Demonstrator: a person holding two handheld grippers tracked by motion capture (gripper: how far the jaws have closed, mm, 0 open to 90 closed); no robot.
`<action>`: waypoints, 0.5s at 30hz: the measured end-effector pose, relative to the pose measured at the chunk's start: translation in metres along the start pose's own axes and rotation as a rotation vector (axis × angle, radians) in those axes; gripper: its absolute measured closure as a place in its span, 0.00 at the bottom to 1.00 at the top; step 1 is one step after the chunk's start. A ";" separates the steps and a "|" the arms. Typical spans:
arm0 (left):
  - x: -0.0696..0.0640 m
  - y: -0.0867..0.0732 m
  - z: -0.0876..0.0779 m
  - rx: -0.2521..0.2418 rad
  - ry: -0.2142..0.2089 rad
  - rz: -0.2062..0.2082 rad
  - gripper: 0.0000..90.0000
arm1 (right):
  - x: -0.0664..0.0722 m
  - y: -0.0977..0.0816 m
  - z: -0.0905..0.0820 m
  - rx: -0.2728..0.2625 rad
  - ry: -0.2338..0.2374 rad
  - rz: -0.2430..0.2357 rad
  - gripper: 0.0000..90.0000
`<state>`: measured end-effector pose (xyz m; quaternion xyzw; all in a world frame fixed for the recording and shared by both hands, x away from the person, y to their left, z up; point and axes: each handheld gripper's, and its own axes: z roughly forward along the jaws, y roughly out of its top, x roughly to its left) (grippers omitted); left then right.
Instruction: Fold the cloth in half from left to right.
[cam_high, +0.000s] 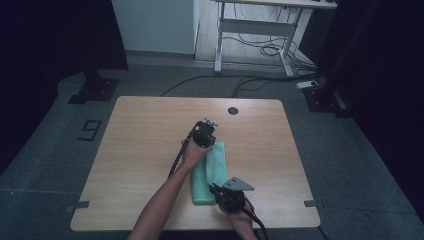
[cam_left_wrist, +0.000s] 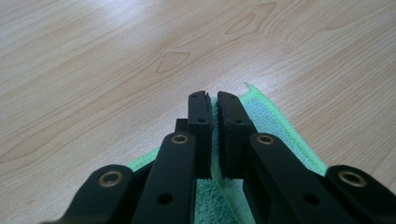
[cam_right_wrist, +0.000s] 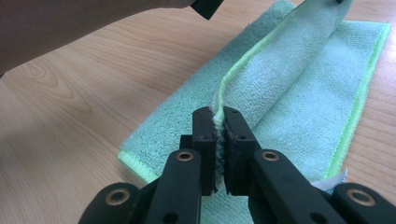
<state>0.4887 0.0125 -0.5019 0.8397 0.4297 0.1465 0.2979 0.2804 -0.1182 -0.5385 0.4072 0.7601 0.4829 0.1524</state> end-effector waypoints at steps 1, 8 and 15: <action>0.000 0.000 0.000 0.000 0.000 0.000 0.94 | 0.000 0.000 0.000 0.001 0.000 0.000 0.94; -0.004 0.000 0.005 0.005 0.001 0.003 0.93 | -0.002 -0.003 0.001 0.005 -0.004 0.002 0.94; -0.007 0.000 0.011 0.015 0.002 0.008 0.93 | -0.004 -0.006 0.002 0.028 -0.022 0.003 0.93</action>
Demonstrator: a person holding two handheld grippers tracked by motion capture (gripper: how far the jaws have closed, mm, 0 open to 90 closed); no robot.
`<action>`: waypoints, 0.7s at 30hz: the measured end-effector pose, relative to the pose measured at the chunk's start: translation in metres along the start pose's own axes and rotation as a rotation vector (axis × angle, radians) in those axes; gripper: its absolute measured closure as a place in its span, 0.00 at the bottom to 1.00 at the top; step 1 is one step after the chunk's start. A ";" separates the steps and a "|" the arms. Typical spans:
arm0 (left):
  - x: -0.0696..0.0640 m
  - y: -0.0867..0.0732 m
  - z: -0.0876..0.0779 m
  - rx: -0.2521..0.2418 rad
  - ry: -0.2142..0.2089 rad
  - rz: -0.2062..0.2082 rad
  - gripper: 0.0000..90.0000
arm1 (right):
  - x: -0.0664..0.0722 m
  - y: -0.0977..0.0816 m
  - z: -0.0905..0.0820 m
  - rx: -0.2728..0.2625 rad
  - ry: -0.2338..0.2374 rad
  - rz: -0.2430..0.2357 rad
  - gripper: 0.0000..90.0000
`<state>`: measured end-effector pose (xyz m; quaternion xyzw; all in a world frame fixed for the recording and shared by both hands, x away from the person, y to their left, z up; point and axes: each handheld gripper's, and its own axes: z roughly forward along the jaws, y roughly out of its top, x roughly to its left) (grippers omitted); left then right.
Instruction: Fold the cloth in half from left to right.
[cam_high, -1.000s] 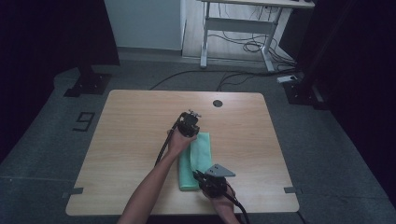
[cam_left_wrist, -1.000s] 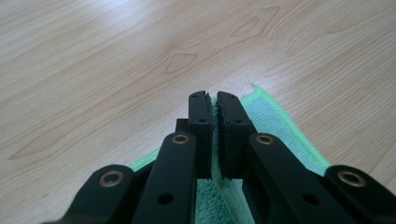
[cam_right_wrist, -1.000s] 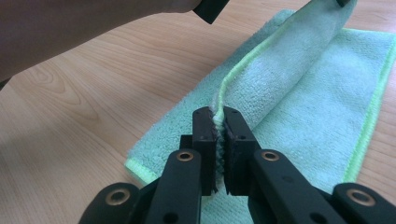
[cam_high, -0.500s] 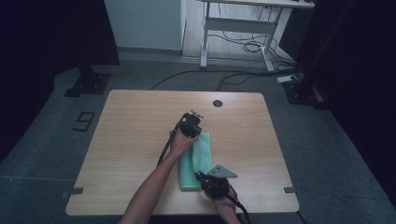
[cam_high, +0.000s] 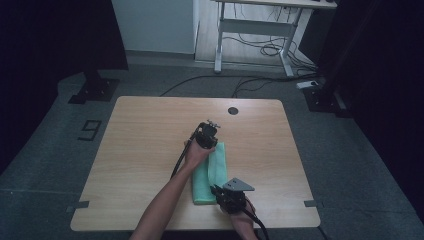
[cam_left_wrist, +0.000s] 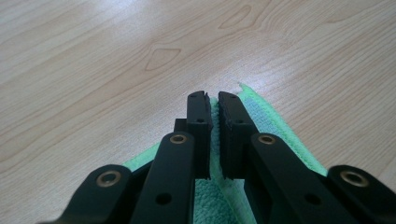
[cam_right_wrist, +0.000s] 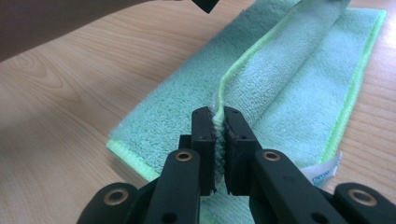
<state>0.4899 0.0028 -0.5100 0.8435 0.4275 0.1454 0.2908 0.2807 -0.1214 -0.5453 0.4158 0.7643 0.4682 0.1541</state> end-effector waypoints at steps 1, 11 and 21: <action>-0.001 0.000 0.001 0.001 0.002 0.000 0.93 | 0.000 0.000 0.000 0.003 -0.004 -0.001 0.93; -0.002 0.000 0.005 0.002 -0.004 -0.010 0.92 | -0.005 -0.003 -0.001 0.019 -0.019 0.010 0.91; -0.006 0.002 0.006 -0.006 -0.005 0.001 0.91 | -0.007 -0.006 -0.003 0.024 -0.032 0.015 0.89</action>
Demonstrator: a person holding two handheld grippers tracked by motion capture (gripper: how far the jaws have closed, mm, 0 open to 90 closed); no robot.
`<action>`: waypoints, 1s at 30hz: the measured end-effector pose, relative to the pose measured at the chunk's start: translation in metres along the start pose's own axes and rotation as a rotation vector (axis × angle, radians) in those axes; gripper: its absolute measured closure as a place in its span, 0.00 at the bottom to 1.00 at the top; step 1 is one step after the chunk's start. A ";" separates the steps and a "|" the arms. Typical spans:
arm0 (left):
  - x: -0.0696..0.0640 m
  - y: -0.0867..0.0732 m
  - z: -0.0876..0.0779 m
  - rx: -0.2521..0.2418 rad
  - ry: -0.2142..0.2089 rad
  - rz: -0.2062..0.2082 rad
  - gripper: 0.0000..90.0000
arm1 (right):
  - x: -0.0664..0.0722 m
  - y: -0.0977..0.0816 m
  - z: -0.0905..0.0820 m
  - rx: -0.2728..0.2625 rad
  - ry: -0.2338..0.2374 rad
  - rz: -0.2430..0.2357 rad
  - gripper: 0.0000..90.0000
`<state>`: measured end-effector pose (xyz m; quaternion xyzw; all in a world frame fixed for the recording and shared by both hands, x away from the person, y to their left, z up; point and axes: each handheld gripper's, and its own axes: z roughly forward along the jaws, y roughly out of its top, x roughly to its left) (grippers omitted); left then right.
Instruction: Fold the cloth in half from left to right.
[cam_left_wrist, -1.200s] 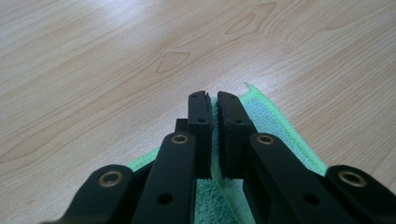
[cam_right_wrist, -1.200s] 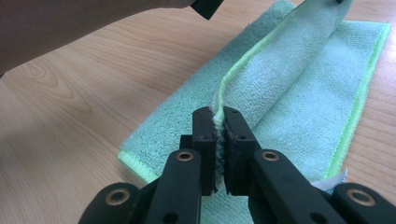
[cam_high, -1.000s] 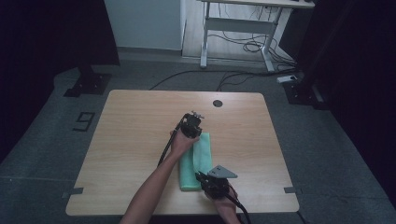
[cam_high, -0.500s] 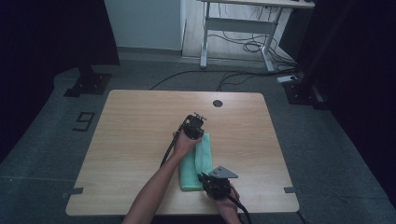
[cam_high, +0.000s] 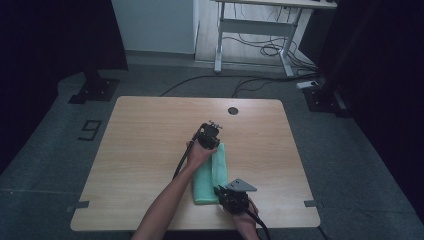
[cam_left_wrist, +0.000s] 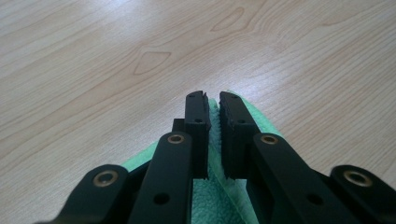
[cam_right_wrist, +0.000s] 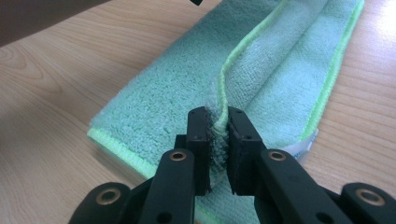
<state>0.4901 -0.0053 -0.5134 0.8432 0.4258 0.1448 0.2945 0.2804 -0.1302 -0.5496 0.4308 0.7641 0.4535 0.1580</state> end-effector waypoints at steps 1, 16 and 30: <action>-0.001 0.000 0.000 -0.001 -0.001 -0.002 0.91 | 0.000 0.000 0.000 0.002 -0.002 0.002 0.89; -0.004 0.005 -0.009 -0.051 -0.004 -0.001 0.67 | -0.008 -0.006 -0.011 0.029 -0.053 0.014 0.69; 0.017 -0.011 -0.031 -0.060 0.015 -0.014 0.64 | -0.018 -0.009 -0.022 0.044 -0.056 0.031 0.55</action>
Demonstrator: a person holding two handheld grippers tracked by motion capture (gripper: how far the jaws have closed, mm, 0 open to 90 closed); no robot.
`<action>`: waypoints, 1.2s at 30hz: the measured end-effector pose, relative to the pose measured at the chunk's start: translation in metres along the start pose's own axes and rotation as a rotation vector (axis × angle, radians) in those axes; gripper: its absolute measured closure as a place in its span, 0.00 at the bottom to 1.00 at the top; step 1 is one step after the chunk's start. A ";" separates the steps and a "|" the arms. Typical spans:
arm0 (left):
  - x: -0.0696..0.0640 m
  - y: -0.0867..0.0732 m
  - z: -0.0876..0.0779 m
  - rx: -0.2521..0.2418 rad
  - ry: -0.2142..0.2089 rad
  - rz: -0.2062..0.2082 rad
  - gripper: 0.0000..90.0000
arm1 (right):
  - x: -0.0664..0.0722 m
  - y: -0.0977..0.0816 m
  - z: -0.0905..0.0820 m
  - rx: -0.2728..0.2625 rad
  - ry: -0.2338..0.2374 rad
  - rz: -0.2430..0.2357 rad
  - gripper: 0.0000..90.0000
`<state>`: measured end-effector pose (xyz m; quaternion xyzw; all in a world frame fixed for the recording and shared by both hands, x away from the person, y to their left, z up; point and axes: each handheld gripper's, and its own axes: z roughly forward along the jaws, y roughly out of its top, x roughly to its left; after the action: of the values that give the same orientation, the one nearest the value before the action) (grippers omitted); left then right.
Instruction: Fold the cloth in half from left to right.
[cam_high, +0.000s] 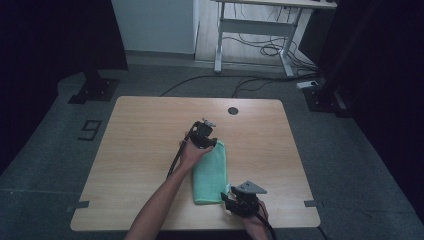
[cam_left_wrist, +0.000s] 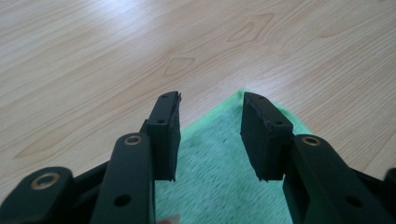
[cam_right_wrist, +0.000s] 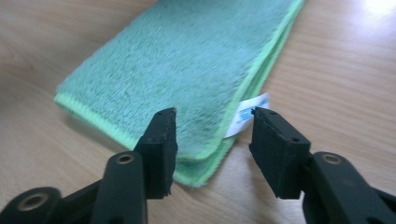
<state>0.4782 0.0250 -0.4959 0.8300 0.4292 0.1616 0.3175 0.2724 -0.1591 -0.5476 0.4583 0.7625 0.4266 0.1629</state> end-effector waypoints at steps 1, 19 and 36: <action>0.002 -0.002 -0.001 -0.001 0.000 -0.004 0.64 | -0.001 0.001 -0.001 -0.008 0.002 0.000 0.55; 0.018 -0.038 0.007 0.067 0.001 -0.002 0.69 | 0.014 0.018 0.033 0.057 0.070 -0.103 0.60; 0.021 -0.043 0.005 0.059 -0.006 0.002 0.69 | 0.009 0.026 0.029 0.050 0.079 -0.114 0.59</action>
<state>0.4675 0.0586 -0.5285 0.8399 0.4319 0.1469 0.2941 0.3014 -0.1315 -0.5423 0.4008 0.8036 0.4153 0.1451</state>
